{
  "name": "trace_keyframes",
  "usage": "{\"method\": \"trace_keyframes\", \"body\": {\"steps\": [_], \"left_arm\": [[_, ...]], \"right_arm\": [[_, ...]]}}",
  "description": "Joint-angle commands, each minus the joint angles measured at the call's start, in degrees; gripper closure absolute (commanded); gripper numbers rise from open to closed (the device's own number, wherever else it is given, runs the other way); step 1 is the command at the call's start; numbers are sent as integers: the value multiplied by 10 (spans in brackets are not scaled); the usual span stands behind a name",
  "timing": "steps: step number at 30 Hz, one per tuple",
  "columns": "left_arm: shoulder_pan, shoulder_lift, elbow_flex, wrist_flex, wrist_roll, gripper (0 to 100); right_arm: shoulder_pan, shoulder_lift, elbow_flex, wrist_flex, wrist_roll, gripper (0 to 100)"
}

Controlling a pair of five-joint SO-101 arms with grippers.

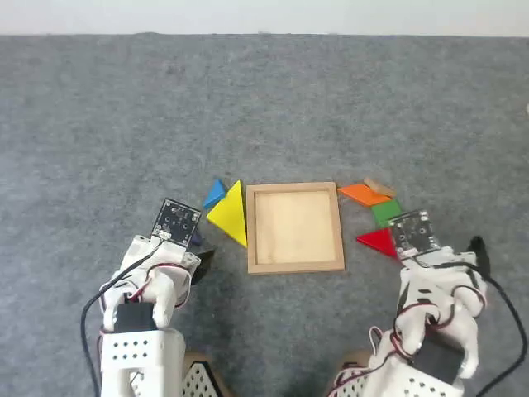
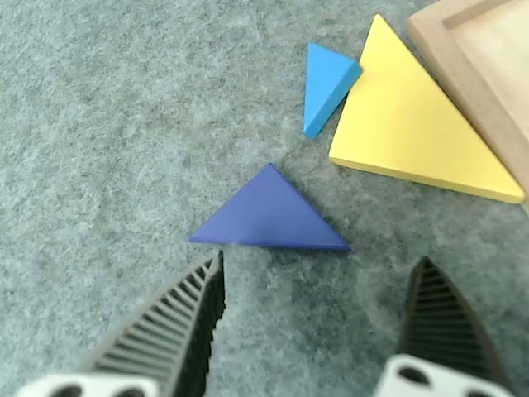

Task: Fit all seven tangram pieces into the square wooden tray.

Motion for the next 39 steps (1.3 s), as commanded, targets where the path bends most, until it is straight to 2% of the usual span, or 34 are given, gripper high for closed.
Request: {"method": "trace_keyframes", "body": {"steps": [1,7,13,18,22,26,31,33,35,39], "left_arm": [[3,-6,-6,-12,-6,665],[3,-6,-6,-12,-6,665],[3,-6,-6,-12,-6,665],[3,-6,-6,-12,-6,665],[3,-6,-6,-12,-6,665],[3,-6,-6,-12,-6,665],[3,-6,-6,-12,-6,665],[3,-6,-6,-12,-6,665],[3,-6,-6,-12,-6,665],[3,-6,-6,-12,-6,665]], "right_arm": [[-32,22,-50,28,-31,772],[-33,211,-137,46,-104,794],[-36,469,-273,55,-103,794],[-145,620,-303,53,32,772],[-207,677,-307,7,69,690],[-207,704,-308,-46,104,679],[-196,731,-304,-120,110,761],[-196,749,-304,-109,152,775],[-196,779,-307,-92,185,764],[-196,851,-337,-105,171,690]]}}
